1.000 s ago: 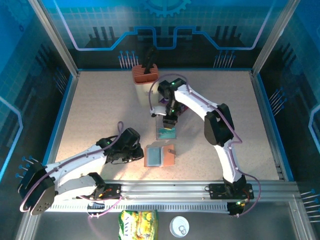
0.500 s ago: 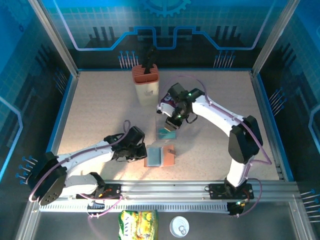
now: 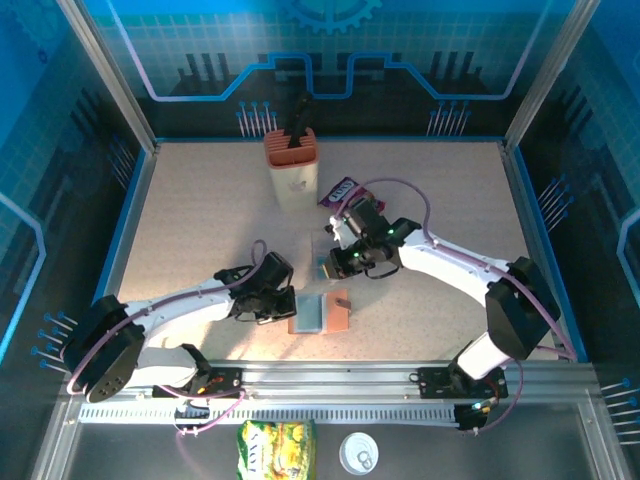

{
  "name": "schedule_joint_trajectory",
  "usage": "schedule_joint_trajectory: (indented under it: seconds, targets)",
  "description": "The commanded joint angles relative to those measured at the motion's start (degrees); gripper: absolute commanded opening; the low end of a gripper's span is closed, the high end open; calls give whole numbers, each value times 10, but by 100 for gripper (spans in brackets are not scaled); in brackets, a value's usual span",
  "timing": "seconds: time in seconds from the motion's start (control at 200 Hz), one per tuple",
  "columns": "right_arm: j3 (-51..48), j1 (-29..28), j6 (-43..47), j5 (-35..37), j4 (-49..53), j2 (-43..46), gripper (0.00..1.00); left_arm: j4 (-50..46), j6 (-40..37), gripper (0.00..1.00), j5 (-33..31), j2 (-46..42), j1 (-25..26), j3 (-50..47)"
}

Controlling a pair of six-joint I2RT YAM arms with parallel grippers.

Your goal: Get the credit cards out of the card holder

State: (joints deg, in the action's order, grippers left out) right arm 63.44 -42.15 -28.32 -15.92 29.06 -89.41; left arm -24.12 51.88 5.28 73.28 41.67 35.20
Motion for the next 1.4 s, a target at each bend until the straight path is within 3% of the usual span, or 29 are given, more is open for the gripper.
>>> schedule_joint_trajectory:
  seconds: [0.0,0.33,0.485,0.895,1.396]
  targets:
    - [-12,-45,-106,-2,-29,14,14,-13,-16,0,-2,11,-7,2]
    - [4,-132,-151,27,-32,-40,26,26,-2,0,28,18,-18,-25]
    - [-5,-131,-162,22,-54,-62,32,38,3,0,38,28,-20,-29]
    - [-32,-123,-190,-31,-118,-107,37,5,-5,0,17,48,-20,-20]
    - [-53,-119,-191,-15,-103,-116,40,-14,-13,0,8,46,-21,-15]
